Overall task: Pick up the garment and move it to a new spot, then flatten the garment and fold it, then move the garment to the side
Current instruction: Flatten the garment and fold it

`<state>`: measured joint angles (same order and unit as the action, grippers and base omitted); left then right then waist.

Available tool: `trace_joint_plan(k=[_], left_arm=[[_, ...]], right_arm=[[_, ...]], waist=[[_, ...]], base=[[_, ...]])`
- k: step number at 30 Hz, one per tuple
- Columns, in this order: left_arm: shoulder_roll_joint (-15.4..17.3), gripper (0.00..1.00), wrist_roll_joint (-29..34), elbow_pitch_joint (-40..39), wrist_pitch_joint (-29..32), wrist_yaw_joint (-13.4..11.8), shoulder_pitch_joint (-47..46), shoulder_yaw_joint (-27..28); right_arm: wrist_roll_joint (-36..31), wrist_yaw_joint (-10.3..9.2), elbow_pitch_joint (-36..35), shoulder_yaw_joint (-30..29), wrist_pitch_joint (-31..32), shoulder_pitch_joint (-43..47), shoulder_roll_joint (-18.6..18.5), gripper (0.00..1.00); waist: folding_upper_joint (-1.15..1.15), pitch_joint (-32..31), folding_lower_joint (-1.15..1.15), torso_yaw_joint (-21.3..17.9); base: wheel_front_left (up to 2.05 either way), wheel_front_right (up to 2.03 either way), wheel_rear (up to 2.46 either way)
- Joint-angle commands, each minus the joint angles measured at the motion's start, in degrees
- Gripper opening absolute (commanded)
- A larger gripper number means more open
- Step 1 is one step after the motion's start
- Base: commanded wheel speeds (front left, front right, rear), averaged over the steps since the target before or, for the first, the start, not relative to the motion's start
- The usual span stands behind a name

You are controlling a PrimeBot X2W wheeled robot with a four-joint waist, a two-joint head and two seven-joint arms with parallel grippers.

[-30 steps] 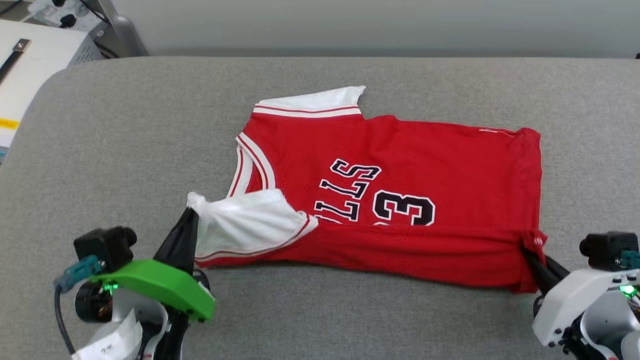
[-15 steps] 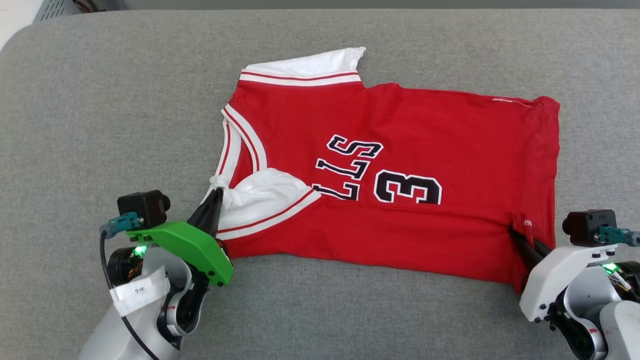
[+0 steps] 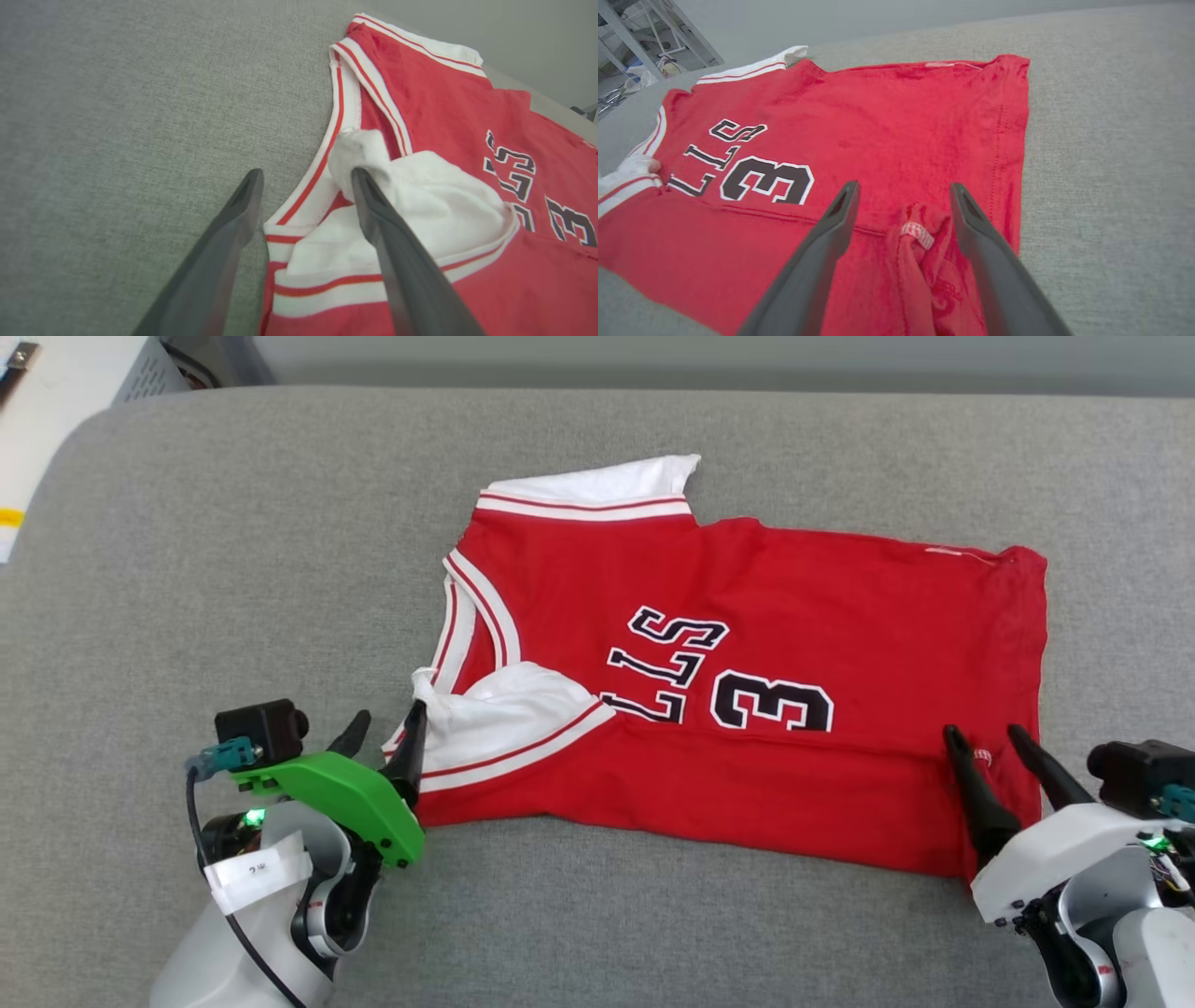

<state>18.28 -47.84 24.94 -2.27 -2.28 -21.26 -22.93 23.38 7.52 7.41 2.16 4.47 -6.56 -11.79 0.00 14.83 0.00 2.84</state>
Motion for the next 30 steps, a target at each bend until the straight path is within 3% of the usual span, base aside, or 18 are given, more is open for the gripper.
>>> trace_joint_plan(k=[1, 5, 9, 13, 19, 30], left_arm=[[0.70, 1.00, 0.45, -0.02, -0.40, -0.52, -0.61, 0.49], [2.52, 1.00, 0.57, -1.13, -0.17, -1.90, 0.45, 1.37], [5.10, 1.00, -0.87, -4.13, 3.82, -1.90, 1.47, 1.82], [8.18, 1.00, -3.73, -8.17, 12.85, -1.61, 2.40, 1.09], [11.77, 1.00, -7.95, -13.49, 26.91, -3.86, 4.04, -0.66], [11.23, 1.00, -8.55, -12.32, 33.69, -4.39, 3.22, -4.41]], right_arm=[[-0.82, -0.03, -0.78, -0.64, -1.89, 0.92, 0.40, 1.00], [-3.58, -0.03, -3.37, -2.48, -5.36, 2.80, 2.05, 1.00], [-5.40, -0.03, -6.27, -3.61, -5.46, 4.68, 3.77, 1.00], [-6.37, -0.03, -8.67, -4.16, -4.37, 5.91, 4.92, 1.00], [-6.66, -0.03, -10.62, -4.56, -3.63, 5.99, 5.83, 1.00], [-5.49, -0.03, -10.19, -4.93, -3.08, 4.85, 6.61, 1.00]], waist=[[0.00, -1.96, 0.00, 0.43], [0.00, -3.82, 0.00, 0.53], [0.00, -4.65, 0.00, 0.36], [0.00, -4.43, 0.00, 0.07], [0.00, -2.44, 0.00, -0.87], [0.00, 1.12, 0.00, -2.50]], base=[[0.00, 0.00, 0.00], [0.00, 0.00, 0.00], [0.00, 0.00, 0.00], [0.00, 0.00, 0.00], [0.00, 0.00, 0.00], [0.00, 0.00, 0.00]])
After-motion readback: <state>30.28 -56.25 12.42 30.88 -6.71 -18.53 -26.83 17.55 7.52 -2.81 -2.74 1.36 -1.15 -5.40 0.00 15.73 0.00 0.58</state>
